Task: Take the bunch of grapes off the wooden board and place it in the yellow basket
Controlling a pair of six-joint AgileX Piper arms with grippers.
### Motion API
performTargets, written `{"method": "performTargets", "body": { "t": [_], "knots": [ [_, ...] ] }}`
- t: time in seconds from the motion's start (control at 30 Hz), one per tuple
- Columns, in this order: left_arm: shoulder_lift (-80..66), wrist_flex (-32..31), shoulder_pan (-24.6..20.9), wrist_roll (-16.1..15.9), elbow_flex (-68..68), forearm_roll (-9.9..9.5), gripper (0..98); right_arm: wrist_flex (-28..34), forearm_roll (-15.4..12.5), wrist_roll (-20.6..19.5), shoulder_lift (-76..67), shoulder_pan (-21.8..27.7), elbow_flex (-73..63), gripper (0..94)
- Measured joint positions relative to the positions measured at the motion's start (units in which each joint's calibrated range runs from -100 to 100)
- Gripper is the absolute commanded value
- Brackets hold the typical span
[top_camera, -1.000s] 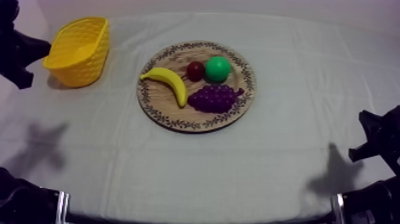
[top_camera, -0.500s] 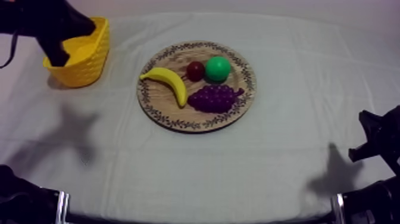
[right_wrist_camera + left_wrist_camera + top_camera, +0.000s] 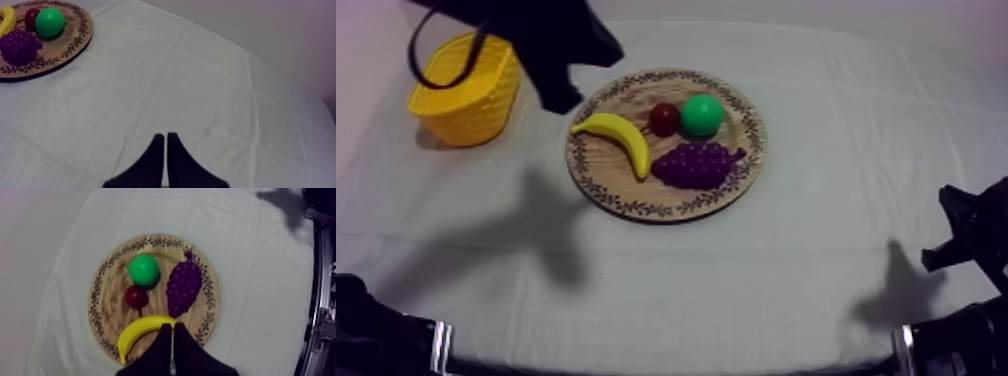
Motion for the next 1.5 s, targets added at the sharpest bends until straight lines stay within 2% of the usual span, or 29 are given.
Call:
{"method": "performTargets", "body": {
  "t": [0.27, 0.4, 0.5, 0.77, 1.03, 1.2, 1.5],
  "knots": [
    [8.8, 0.8, 4.3, 2.0, -7.7, -2.28, 0.1, 0.0, 0.0, 0.0, 0.0, 0.0, 0.0, 0.3],
    [11.5, 1.0, 5.0, 2.4, -8.3, -2.57, 5.5, 0.0, 0.0, 0.0, 0.0, 0.0, 0.0, 0.3],
    [12.5, 1.0, 5.0, 2.5, -8.3, -2.76, 15.1, 0.0, 0.0, 0.0, 0.0, 0.0, 0.0, 0.3],
    [14.2, 2.2, 5.2, 3.4, -9.5, -3.3, 49.1, 0.0, 0.0, 0.0, 0.0, 0.0, 0.0, 0.3],
    [15.9, 2.9, 5.5, 4.1, -10.4, -4.18, 68.5, 0.0, 0.0, 0.0, 0.0, 0.0, 0.0, 0.3],
    [17.5, 3.2, 5.6, 4.4, -11.4, -4.18, 73.5, 0.0, 0.0, 0.0, 0.0, 0.0, 0.0, 0.3],
    [24.1, 2.0, 5.7, 5.0, -13.9, -4.87, 75.1, 0.0, 0.0, 0.0, 0.0, 0.0, 0.0, 0.3]
  ]
}}
